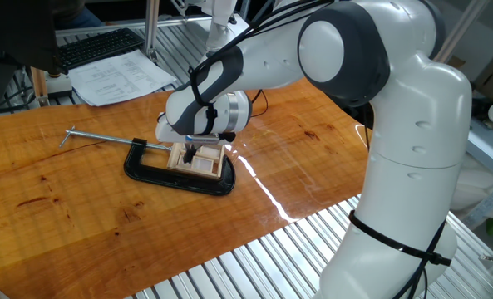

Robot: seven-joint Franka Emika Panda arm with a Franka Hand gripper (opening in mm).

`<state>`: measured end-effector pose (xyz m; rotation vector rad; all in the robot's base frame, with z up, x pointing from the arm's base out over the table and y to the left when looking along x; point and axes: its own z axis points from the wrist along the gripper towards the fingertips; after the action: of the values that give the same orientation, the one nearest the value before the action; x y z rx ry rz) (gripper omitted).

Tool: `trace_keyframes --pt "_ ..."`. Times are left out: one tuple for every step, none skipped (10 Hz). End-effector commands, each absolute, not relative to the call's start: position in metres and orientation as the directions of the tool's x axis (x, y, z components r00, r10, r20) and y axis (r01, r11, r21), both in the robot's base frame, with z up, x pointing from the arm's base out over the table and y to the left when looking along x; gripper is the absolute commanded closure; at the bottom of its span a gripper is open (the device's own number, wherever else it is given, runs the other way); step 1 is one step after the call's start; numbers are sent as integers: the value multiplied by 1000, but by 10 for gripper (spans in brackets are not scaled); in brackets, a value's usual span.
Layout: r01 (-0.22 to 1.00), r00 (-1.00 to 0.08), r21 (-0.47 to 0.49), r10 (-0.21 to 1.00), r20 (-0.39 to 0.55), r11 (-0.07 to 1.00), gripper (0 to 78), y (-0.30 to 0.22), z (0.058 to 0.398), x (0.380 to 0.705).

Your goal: Close a sliding window

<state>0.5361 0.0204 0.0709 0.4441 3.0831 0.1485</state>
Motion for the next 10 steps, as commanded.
trace_keyframes --pt "269 -962 100 272 -19 958 776 15 67 534" --pt "267 -963 100 270 -19 959 776 13 66 534" --pt "262 -964 99 266 -19 960 776 12 65 533" --pt "260 -965 99 263 -19 960 776 11 65 533" --pt "252 -967 96 255 -20 963 776 7 63 532" --pt "250 -967 94 253 -21 964 776 6 62 531" --pt "249 -968 91 252 -22 964 776 5 61 530" --pt "248 -968 87 251 -23 965 776 4 60 528" --pt "248 -968 81 251 -23 965 776 4 60 527" --pt "248 -968 74 250 -21 966 776 3 60 526"
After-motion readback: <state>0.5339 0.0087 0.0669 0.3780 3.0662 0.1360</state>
